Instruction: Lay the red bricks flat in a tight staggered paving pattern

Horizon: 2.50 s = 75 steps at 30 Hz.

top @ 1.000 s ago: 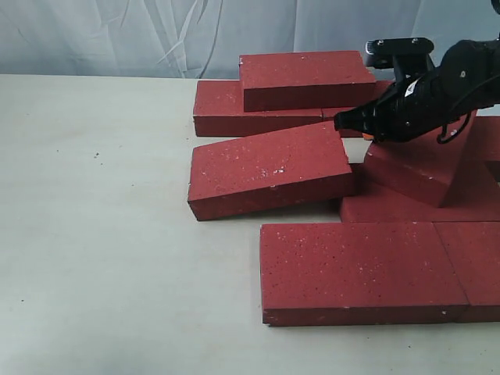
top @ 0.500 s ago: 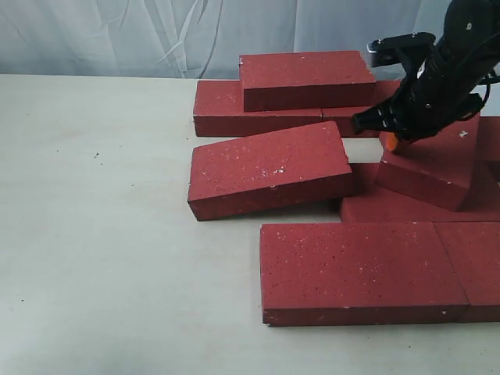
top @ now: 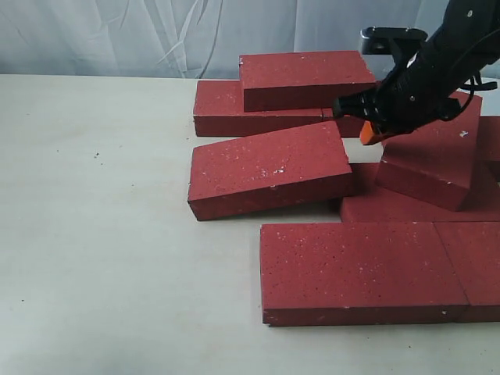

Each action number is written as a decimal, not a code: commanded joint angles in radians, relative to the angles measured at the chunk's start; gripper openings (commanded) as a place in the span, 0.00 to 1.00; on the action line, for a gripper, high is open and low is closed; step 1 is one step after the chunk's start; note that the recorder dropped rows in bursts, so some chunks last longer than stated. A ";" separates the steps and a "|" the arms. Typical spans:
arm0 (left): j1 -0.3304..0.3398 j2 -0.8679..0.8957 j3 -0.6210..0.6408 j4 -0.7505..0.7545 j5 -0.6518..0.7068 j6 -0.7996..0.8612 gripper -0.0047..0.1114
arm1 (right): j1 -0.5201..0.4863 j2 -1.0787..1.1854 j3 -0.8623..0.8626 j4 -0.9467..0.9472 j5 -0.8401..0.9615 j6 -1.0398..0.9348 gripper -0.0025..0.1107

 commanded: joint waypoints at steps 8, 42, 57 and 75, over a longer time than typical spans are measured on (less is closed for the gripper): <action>-0.007 -0.004 0.005 -0.001 -0.006 -0.001 0.04 | -0.004 -0.001 -0.006 0.014 -0.134 -0.032 0.01; -0.007 -0.004 0.005 -0.001 -0.006 -0.001 0.04 | -0.004 0.100 -0.026 -0.299 0.108 0.159 0.01; -0.007 -0.004 0.005 -0.001 -0.006 -0.001 0.04 | -0.004 0.050 -0.126 -0.239 0.176 0.163 0.01; -0.007 -0.004 0.005 -0.001 -0.006 -0.001 0.04 | -0.002 -0.025 -0.126 -0.098 0.172 0.130 0.01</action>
